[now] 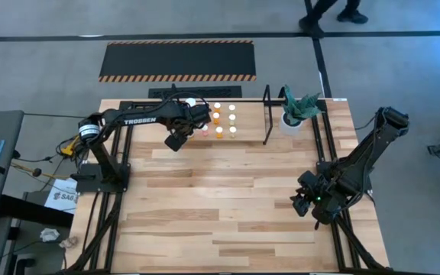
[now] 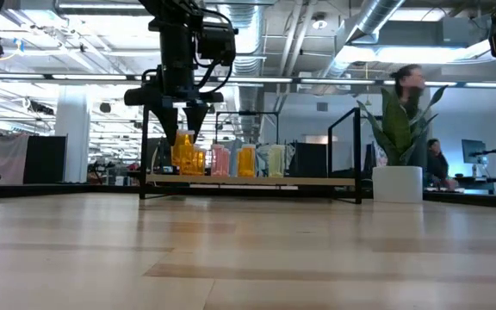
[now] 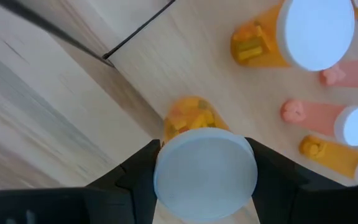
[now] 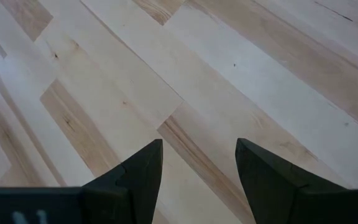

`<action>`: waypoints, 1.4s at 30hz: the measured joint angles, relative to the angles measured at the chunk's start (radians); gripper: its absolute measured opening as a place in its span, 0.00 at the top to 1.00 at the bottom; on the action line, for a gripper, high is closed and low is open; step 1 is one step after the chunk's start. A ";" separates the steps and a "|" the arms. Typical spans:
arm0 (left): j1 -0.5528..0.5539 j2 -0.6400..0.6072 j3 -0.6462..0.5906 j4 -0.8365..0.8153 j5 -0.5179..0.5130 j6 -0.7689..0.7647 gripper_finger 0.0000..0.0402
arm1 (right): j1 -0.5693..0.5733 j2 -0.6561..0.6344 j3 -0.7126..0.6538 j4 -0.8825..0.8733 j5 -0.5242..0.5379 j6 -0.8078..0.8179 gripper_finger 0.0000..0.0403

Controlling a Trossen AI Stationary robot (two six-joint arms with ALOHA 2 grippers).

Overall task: Pick and place medicine bottles onto shelf by color
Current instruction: Put the big orange pill bottle on the shelf aligned with the other big orange pill bottles

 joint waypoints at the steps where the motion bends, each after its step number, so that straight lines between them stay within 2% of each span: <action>1: 0.000 0.000 0.000 -0.001 -0.003 -0.006 0.56 | 0.000 0.000 0.000 0.000 0.000 0.000 0.44; 12: 0.009 0.035 0.000 -0.003 0.001 -0.035 0.56 | 0.000 0.000 0.000 0.003 0.000 0.000 0.44; 42: 0.031 0.032 0.000 -0.009 0.008 -0.112 0.55 | 0.000 0.000 0.000 0.009 0.000 0.000 0.44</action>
